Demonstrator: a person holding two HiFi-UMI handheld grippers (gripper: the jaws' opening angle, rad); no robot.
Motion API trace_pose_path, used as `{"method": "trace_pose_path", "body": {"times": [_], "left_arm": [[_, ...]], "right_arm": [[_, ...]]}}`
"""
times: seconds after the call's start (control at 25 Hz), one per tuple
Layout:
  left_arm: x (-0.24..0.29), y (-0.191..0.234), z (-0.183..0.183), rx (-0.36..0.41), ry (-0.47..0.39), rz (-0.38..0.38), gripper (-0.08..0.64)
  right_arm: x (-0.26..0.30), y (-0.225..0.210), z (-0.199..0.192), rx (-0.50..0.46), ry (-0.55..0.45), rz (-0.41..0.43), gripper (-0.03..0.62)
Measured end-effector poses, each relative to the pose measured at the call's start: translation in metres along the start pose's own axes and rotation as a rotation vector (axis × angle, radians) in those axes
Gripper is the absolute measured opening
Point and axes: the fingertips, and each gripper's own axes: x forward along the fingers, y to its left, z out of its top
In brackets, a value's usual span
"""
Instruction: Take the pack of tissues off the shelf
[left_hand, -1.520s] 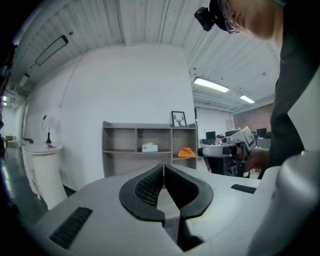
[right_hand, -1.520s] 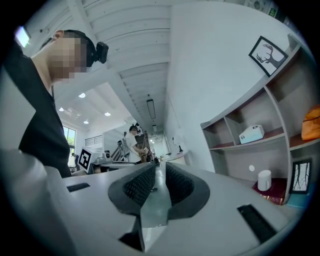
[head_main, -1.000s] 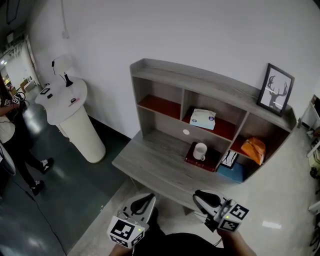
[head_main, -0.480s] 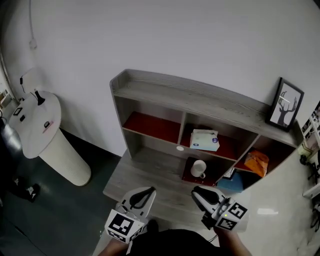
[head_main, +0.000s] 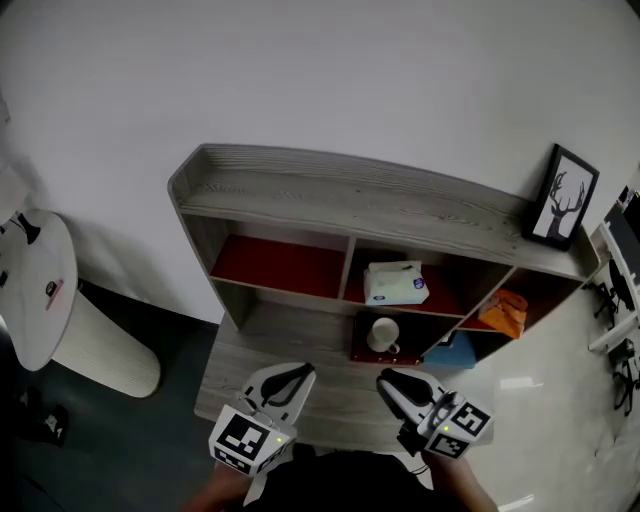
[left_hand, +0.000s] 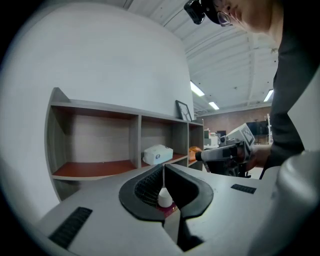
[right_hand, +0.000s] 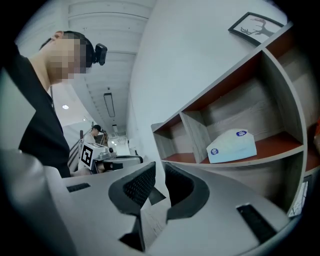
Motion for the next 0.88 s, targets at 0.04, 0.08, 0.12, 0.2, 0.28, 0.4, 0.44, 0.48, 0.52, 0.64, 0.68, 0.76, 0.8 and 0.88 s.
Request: {"method": "trace_pose_path", "body": {"times": [0.04,0.08,0.12,0.2,0.28,0.4,0.44,0.48,0.52,0.64,0.68,0.76,0.8,0.88], "left_arm": [[0.005,-0.001,0.002,0.003,-0.001,-0.006,0.021],[0.010,-0.003,0.004,0.008,-0.005,-0.011,0.021],[0.016,-0.004,0.007,0.013,-0.007,-0.014,0.023],[0.028,-0.006,0.010,0.015,-0.010,-0.022,0.023],[0.039,-0.009,0.015,0.026,-0.010,-0.031,0.023],[0.054,-0.009,0.026,0.046,-0.016,-0.026,0.025],[0.059,-0.010,0.029,0.039,-0.020,-0.029,0.031],[0.065,-0.012,0.032,0.033,-0.023,-0.035,0.049],[0.072,-0.013,0.034,0.031,-0.026,-0.042,0.078],[0.095,-0.016,0.037,0.042,-0.015,-0.053,0.140],[0.101,-0.017,0.037,0.041,-0.009,-0.054,0.157],[0.113,-0.016,0.037,0.032,-0.003,-0.050,0.176],[0.119,-0.015,0.037,0.030,-0.001,-0.044,0.181],[0.132,-0.010,0.035,0.036,0.010,-0.031,0.193]], "right_arm": [[-0.003,-0.004,0.001,0.001,-0.001,-0.007,0.021],[-0.006,-0.008,0.002,0.002,-0.002,-0.010,0.021],[-0.008,-0.012,0.003,0.002,-0.004,-0.011,0.021],[-0.015,-0.018,0.007,-0.005,-0.007,-0.008,0.021],[-0.023,-0.024,0.009,-0.013,-0.008,-0.010,0.021],[-0.033,-0.035,0.008,0.004,-0.015,-0.020,0.021],[-0.036,-0.038,0.007,0.012,-0.016,-0.022,0.021],[-0.039,-0.040,0.006,0.018,-0.015,-0.024,0.021],[-0.042,-0.043,0.006,0.020,-0.012,-0.024,0.021],[-0.048,-0.053,0.007,0.023,-0.011,-0.029,0.021],[-0.050,-0.056,0.007,0.027,-0.011,-0.033,0.021],[-0.055,-0.062,0.008,0.034,-0.012,-0.041,0.021],[-0.056,-0.066,0.008,0.034,-0.013,-0.044,0.021],[-0.058,-0.072,0.010,0.033,-0.017,-0.047,0.021]]}}
